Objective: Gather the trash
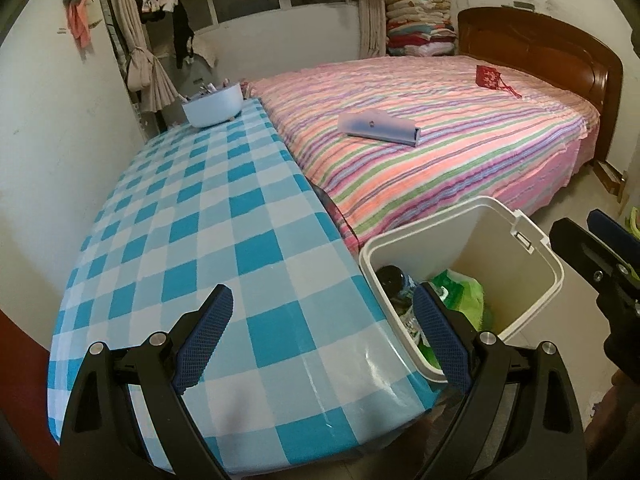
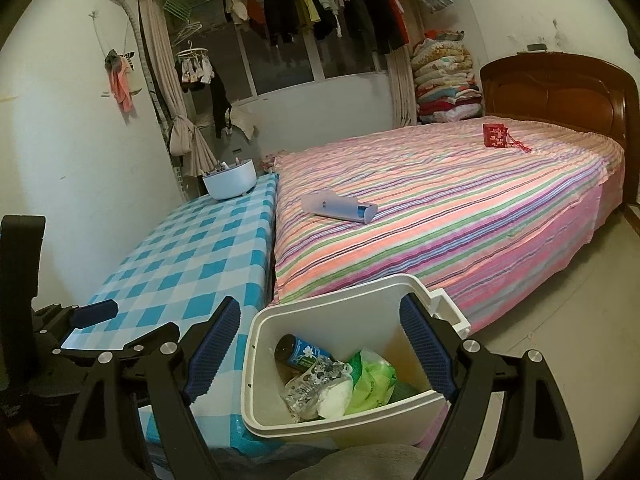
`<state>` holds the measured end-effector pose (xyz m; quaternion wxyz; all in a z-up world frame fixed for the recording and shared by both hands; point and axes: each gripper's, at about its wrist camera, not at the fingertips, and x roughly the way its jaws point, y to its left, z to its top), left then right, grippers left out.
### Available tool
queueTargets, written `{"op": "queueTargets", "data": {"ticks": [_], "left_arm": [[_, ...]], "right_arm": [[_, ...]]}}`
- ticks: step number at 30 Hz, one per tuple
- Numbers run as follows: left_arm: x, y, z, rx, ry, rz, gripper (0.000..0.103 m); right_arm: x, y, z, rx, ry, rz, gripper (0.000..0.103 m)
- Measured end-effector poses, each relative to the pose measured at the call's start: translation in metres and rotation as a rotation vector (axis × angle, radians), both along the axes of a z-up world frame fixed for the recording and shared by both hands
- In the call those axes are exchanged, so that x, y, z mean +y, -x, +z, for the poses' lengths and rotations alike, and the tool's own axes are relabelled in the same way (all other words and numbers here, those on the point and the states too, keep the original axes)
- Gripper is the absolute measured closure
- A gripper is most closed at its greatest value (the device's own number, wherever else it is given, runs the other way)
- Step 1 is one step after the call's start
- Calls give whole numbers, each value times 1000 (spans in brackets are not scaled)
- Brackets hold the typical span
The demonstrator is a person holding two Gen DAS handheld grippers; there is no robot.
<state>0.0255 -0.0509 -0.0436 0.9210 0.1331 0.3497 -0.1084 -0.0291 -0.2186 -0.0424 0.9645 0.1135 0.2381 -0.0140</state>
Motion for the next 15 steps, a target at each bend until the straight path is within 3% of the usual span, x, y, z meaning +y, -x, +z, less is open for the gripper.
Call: {"op": "queueTargets", "data": {"ticks": [8, 15], "left_arm": [[0, -5, -11, 59, 2, -8, 13], [-1, -5, -8, 54, 1, -5, 13]], "right_arm": [[1, 0, -1, 2, 0, -1, 23], [1, 0, -2, 3, -1, -1, 23]]}}
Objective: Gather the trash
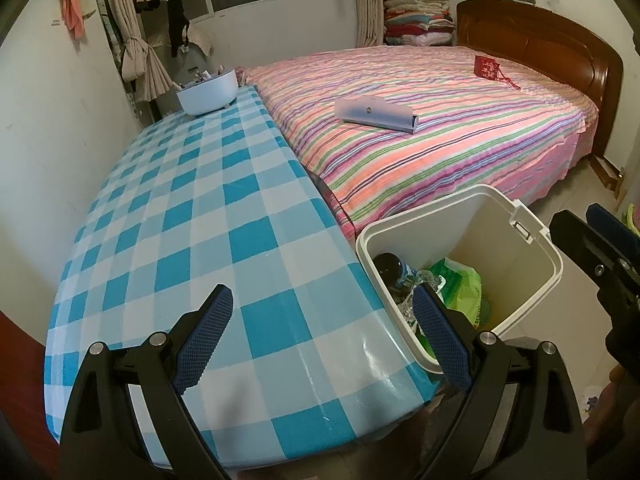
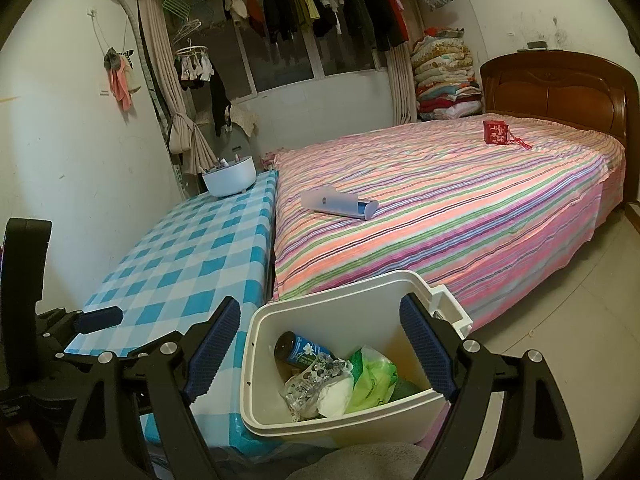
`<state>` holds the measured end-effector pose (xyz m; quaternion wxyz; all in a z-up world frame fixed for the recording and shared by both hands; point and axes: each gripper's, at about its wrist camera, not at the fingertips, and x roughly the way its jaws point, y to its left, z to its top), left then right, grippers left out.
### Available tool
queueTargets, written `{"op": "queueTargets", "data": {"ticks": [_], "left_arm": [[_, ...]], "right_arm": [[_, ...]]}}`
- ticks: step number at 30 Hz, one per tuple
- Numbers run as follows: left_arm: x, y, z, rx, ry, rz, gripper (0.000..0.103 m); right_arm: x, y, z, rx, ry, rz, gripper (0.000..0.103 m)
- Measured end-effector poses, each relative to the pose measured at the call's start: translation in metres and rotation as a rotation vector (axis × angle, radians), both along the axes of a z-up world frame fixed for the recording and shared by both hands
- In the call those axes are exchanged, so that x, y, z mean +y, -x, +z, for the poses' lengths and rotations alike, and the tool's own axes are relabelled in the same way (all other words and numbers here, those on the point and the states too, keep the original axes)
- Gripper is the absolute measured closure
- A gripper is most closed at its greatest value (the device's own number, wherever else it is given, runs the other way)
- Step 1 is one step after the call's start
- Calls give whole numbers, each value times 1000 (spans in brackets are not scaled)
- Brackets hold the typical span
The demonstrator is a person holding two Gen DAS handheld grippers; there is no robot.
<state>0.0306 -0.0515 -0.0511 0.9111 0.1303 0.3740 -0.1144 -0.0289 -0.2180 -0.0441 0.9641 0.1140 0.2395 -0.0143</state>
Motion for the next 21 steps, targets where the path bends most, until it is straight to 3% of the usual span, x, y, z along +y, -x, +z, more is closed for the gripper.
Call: {"op": "queueTargets", "data": {"ticks": [21], "left_arm": [[0, 7, 2, -18, -2, -18, 13]], "right_arm": [[3, 0, -8, 10, 3, 4, 23]]}}
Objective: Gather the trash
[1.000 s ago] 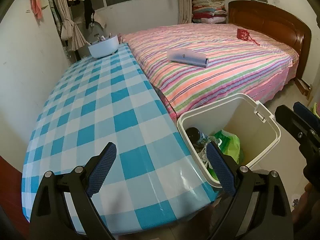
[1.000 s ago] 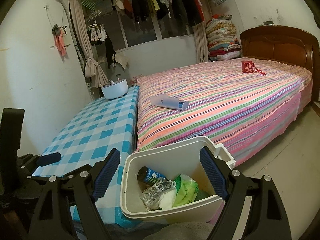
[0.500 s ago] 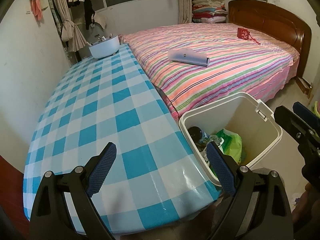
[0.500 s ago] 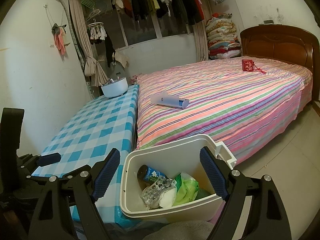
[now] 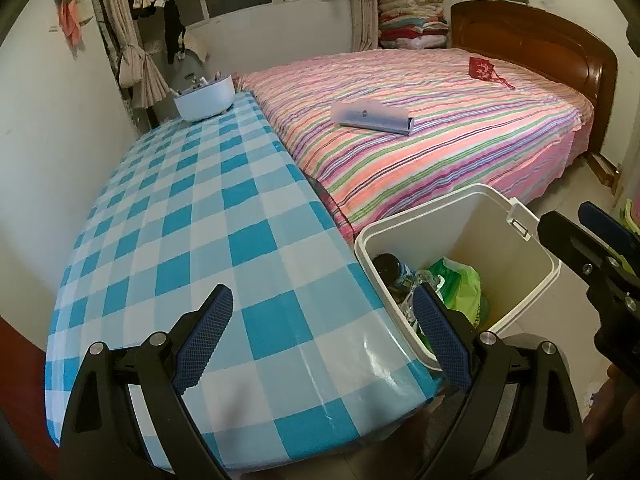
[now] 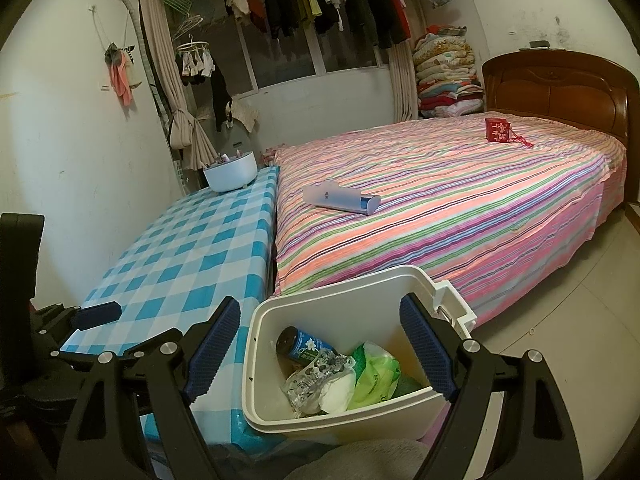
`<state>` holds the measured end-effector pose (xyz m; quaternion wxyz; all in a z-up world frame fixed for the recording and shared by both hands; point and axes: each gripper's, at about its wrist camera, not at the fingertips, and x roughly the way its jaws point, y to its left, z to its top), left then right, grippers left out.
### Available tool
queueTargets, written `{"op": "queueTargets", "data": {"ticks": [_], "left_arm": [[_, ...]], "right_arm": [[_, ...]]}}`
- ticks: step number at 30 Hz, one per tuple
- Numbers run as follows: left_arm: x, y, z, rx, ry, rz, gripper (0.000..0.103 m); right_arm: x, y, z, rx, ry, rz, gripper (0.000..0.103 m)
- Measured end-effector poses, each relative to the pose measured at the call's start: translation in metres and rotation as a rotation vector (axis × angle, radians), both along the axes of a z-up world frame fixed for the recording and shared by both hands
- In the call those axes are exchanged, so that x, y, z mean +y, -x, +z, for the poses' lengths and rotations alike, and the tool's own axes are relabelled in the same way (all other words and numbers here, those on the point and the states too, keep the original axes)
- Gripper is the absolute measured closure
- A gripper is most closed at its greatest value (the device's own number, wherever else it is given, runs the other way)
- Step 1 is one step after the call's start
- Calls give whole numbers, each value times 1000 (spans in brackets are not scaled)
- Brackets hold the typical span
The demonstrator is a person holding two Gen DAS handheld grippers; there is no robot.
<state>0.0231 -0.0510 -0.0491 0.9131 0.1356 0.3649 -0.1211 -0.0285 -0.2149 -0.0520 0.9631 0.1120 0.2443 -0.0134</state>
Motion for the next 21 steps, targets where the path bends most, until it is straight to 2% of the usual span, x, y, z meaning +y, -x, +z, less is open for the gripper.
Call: {"op": "queueTargets", "data": {"ticks": [12, 21], "left_arm": [[2, 4, 7, -51, 5, -3, 13], [11, -3, 1, -24, 23, 39, 13]], "right_arm": [[2, 0, -3, 7, 1, 2, 23], [3, 1, -5, 11, -2, 7, 23]]}}
